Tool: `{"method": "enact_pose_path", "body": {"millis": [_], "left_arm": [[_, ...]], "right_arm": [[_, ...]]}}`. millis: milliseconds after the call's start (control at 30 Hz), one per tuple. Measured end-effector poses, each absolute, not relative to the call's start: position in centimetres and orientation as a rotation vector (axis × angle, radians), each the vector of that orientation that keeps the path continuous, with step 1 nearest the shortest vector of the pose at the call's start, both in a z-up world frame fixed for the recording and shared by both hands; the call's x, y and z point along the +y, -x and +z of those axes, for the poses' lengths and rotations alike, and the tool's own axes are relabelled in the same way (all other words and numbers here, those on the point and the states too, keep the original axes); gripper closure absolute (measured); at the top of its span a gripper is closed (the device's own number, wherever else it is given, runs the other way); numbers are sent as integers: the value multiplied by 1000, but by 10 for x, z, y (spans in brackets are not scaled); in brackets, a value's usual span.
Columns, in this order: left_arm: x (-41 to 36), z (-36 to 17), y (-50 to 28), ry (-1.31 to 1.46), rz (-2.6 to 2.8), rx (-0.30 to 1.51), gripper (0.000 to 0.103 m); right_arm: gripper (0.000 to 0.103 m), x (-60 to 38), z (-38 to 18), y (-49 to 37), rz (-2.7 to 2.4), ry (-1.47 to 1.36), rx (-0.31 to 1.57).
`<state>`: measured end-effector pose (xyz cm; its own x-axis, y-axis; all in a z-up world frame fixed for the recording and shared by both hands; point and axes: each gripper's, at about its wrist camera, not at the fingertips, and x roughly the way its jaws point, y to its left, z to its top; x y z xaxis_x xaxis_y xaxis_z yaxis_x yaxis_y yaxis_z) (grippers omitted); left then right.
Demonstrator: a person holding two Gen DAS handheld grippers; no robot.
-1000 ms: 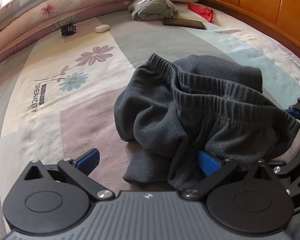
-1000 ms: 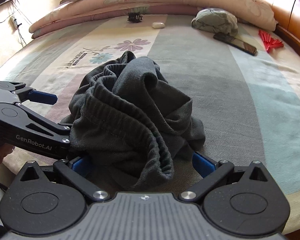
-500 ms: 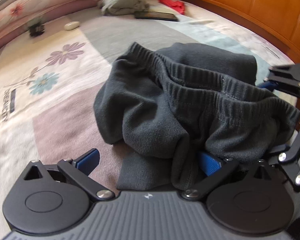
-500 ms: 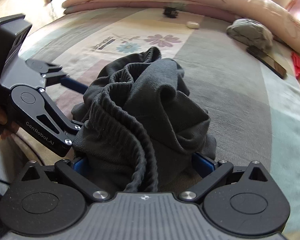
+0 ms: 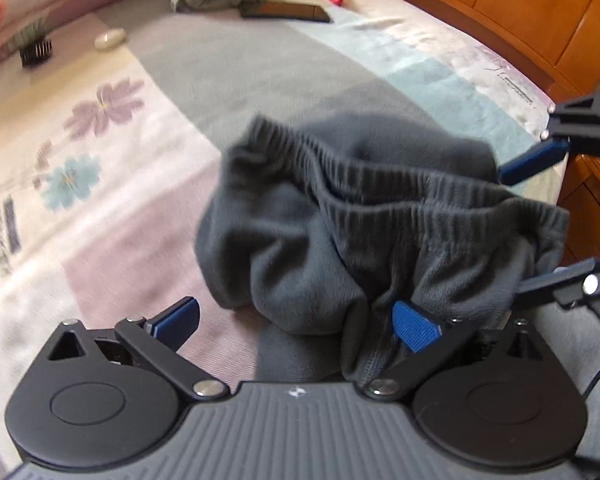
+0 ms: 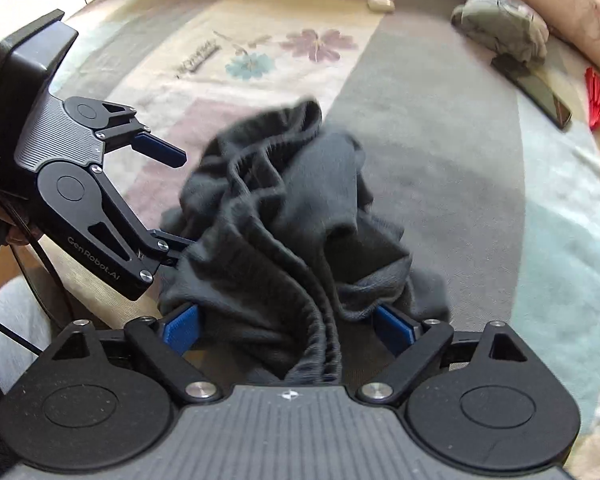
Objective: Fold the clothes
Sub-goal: 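Move both grippers toward the sweatpants waistband, then grasp the waistband with the right gripper while the left gripper grasps the waistband beside it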
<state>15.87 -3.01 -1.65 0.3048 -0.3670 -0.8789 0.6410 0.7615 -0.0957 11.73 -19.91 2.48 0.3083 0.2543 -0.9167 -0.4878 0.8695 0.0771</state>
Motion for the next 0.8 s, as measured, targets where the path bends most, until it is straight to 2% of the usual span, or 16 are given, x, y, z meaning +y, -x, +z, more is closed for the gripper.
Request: {"method": "enact_pose_path", "body": {"millis": [133,200,267,333,400,500,800], "left_arm": [[-21,25,-166,-313,-689,1081,1],[-13,42,-168,-325,-690,1084,1],[-8,56,-172,-346,-688,1077,4],[-2,65,-183,-351,-683,1065,6],[-3,63,-187,-359,-677,1081,20],[-4,61,-194,-371,-668,1103,23],[-7,54,-213,-406,-641,1171,23]], "right_arm": [[9,-197,62,-123,454,222,1144],[12,-194,76,-130,429,195,1146],[26,-186,86,-136,407,190,1149],[35,-177,94,-141,388,188,1149],[39,-168,98,-145,374,171,1145],[42,-156,94,-150,357,133,1149],[48,-147,39,-182,442,143,1193]]}}
